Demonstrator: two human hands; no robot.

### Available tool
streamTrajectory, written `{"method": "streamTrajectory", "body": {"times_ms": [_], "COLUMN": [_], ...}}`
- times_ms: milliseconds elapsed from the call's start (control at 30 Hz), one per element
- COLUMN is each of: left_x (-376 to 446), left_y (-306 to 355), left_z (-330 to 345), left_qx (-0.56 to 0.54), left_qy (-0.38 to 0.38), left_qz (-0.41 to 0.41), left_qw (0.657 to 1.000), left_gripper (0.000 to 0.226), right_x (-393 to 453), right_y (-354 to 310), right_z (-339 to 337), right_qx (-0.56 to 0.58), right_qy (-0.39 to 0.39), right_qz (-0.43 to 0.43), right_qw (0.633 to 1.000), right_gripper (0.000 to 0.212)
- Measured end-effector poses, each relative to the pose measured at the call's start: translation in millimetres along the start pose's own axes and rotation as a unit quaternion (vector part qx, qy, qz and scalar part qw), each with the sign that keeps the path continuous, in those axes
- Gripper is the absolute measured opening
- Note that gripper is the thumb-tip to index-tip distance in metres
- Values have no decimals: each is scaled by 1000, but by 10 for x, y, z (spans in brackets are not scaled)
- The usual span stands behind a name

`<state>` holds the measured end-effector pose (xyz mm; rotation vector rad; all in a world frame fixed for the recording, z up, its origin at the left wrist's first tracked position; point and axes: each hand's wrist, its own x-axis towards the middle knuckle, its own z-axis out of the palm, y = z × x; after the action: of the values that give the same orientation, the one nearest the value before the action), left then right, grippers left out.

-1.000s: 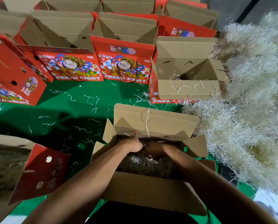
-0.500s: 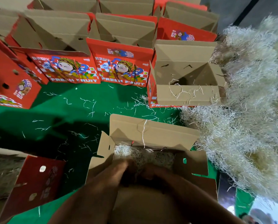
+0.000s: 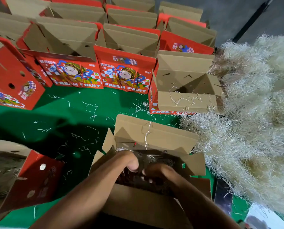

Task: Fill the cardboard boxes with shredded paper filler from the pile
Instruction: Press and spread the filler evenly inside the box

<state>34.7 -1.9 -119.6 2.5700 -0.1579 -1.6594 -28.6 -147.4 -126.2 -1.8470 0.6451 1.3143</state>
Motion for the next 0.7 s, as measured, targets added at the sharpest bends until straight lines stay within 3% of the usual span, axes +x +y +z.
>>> {"method": "streamTrajectory", "body": {"times_ms": [100,233,300,400,500,567,700], "left_x": [65,193,310,403,454,427,376], "left_y": [-71,-108,-156,-184,-195,-183,-211], "left_z": [-22,86,162,164,124,127,144], "left_qx": [-215,-292,-382,-348,-309,-342,-371], "left_qy": [45,208,230,208,211,230,196], "left_qz": [-71,-91,-101,-112,-116,-95,-91], "left_qw": [973,929,889,908,920,906,903], "left_gripper": [38,36,35,37,38,40,38], "right_x": [117,304,379,486,488,510,476], "right_y": [102,144,103,51,57,74,51], "right_z": [-49,-85,-111,-107,-33,-24,-74], "right_qx": [47,312,368,343,320,307,299], "right_qy": [124,214,232,207,237,244,195], "right_qz": [-34,-20,21,20,-1,5,3], "right_qw": [991,925,900,916,917,920,934], "right_gripper": [19,32,43,49,50,47,45]}}
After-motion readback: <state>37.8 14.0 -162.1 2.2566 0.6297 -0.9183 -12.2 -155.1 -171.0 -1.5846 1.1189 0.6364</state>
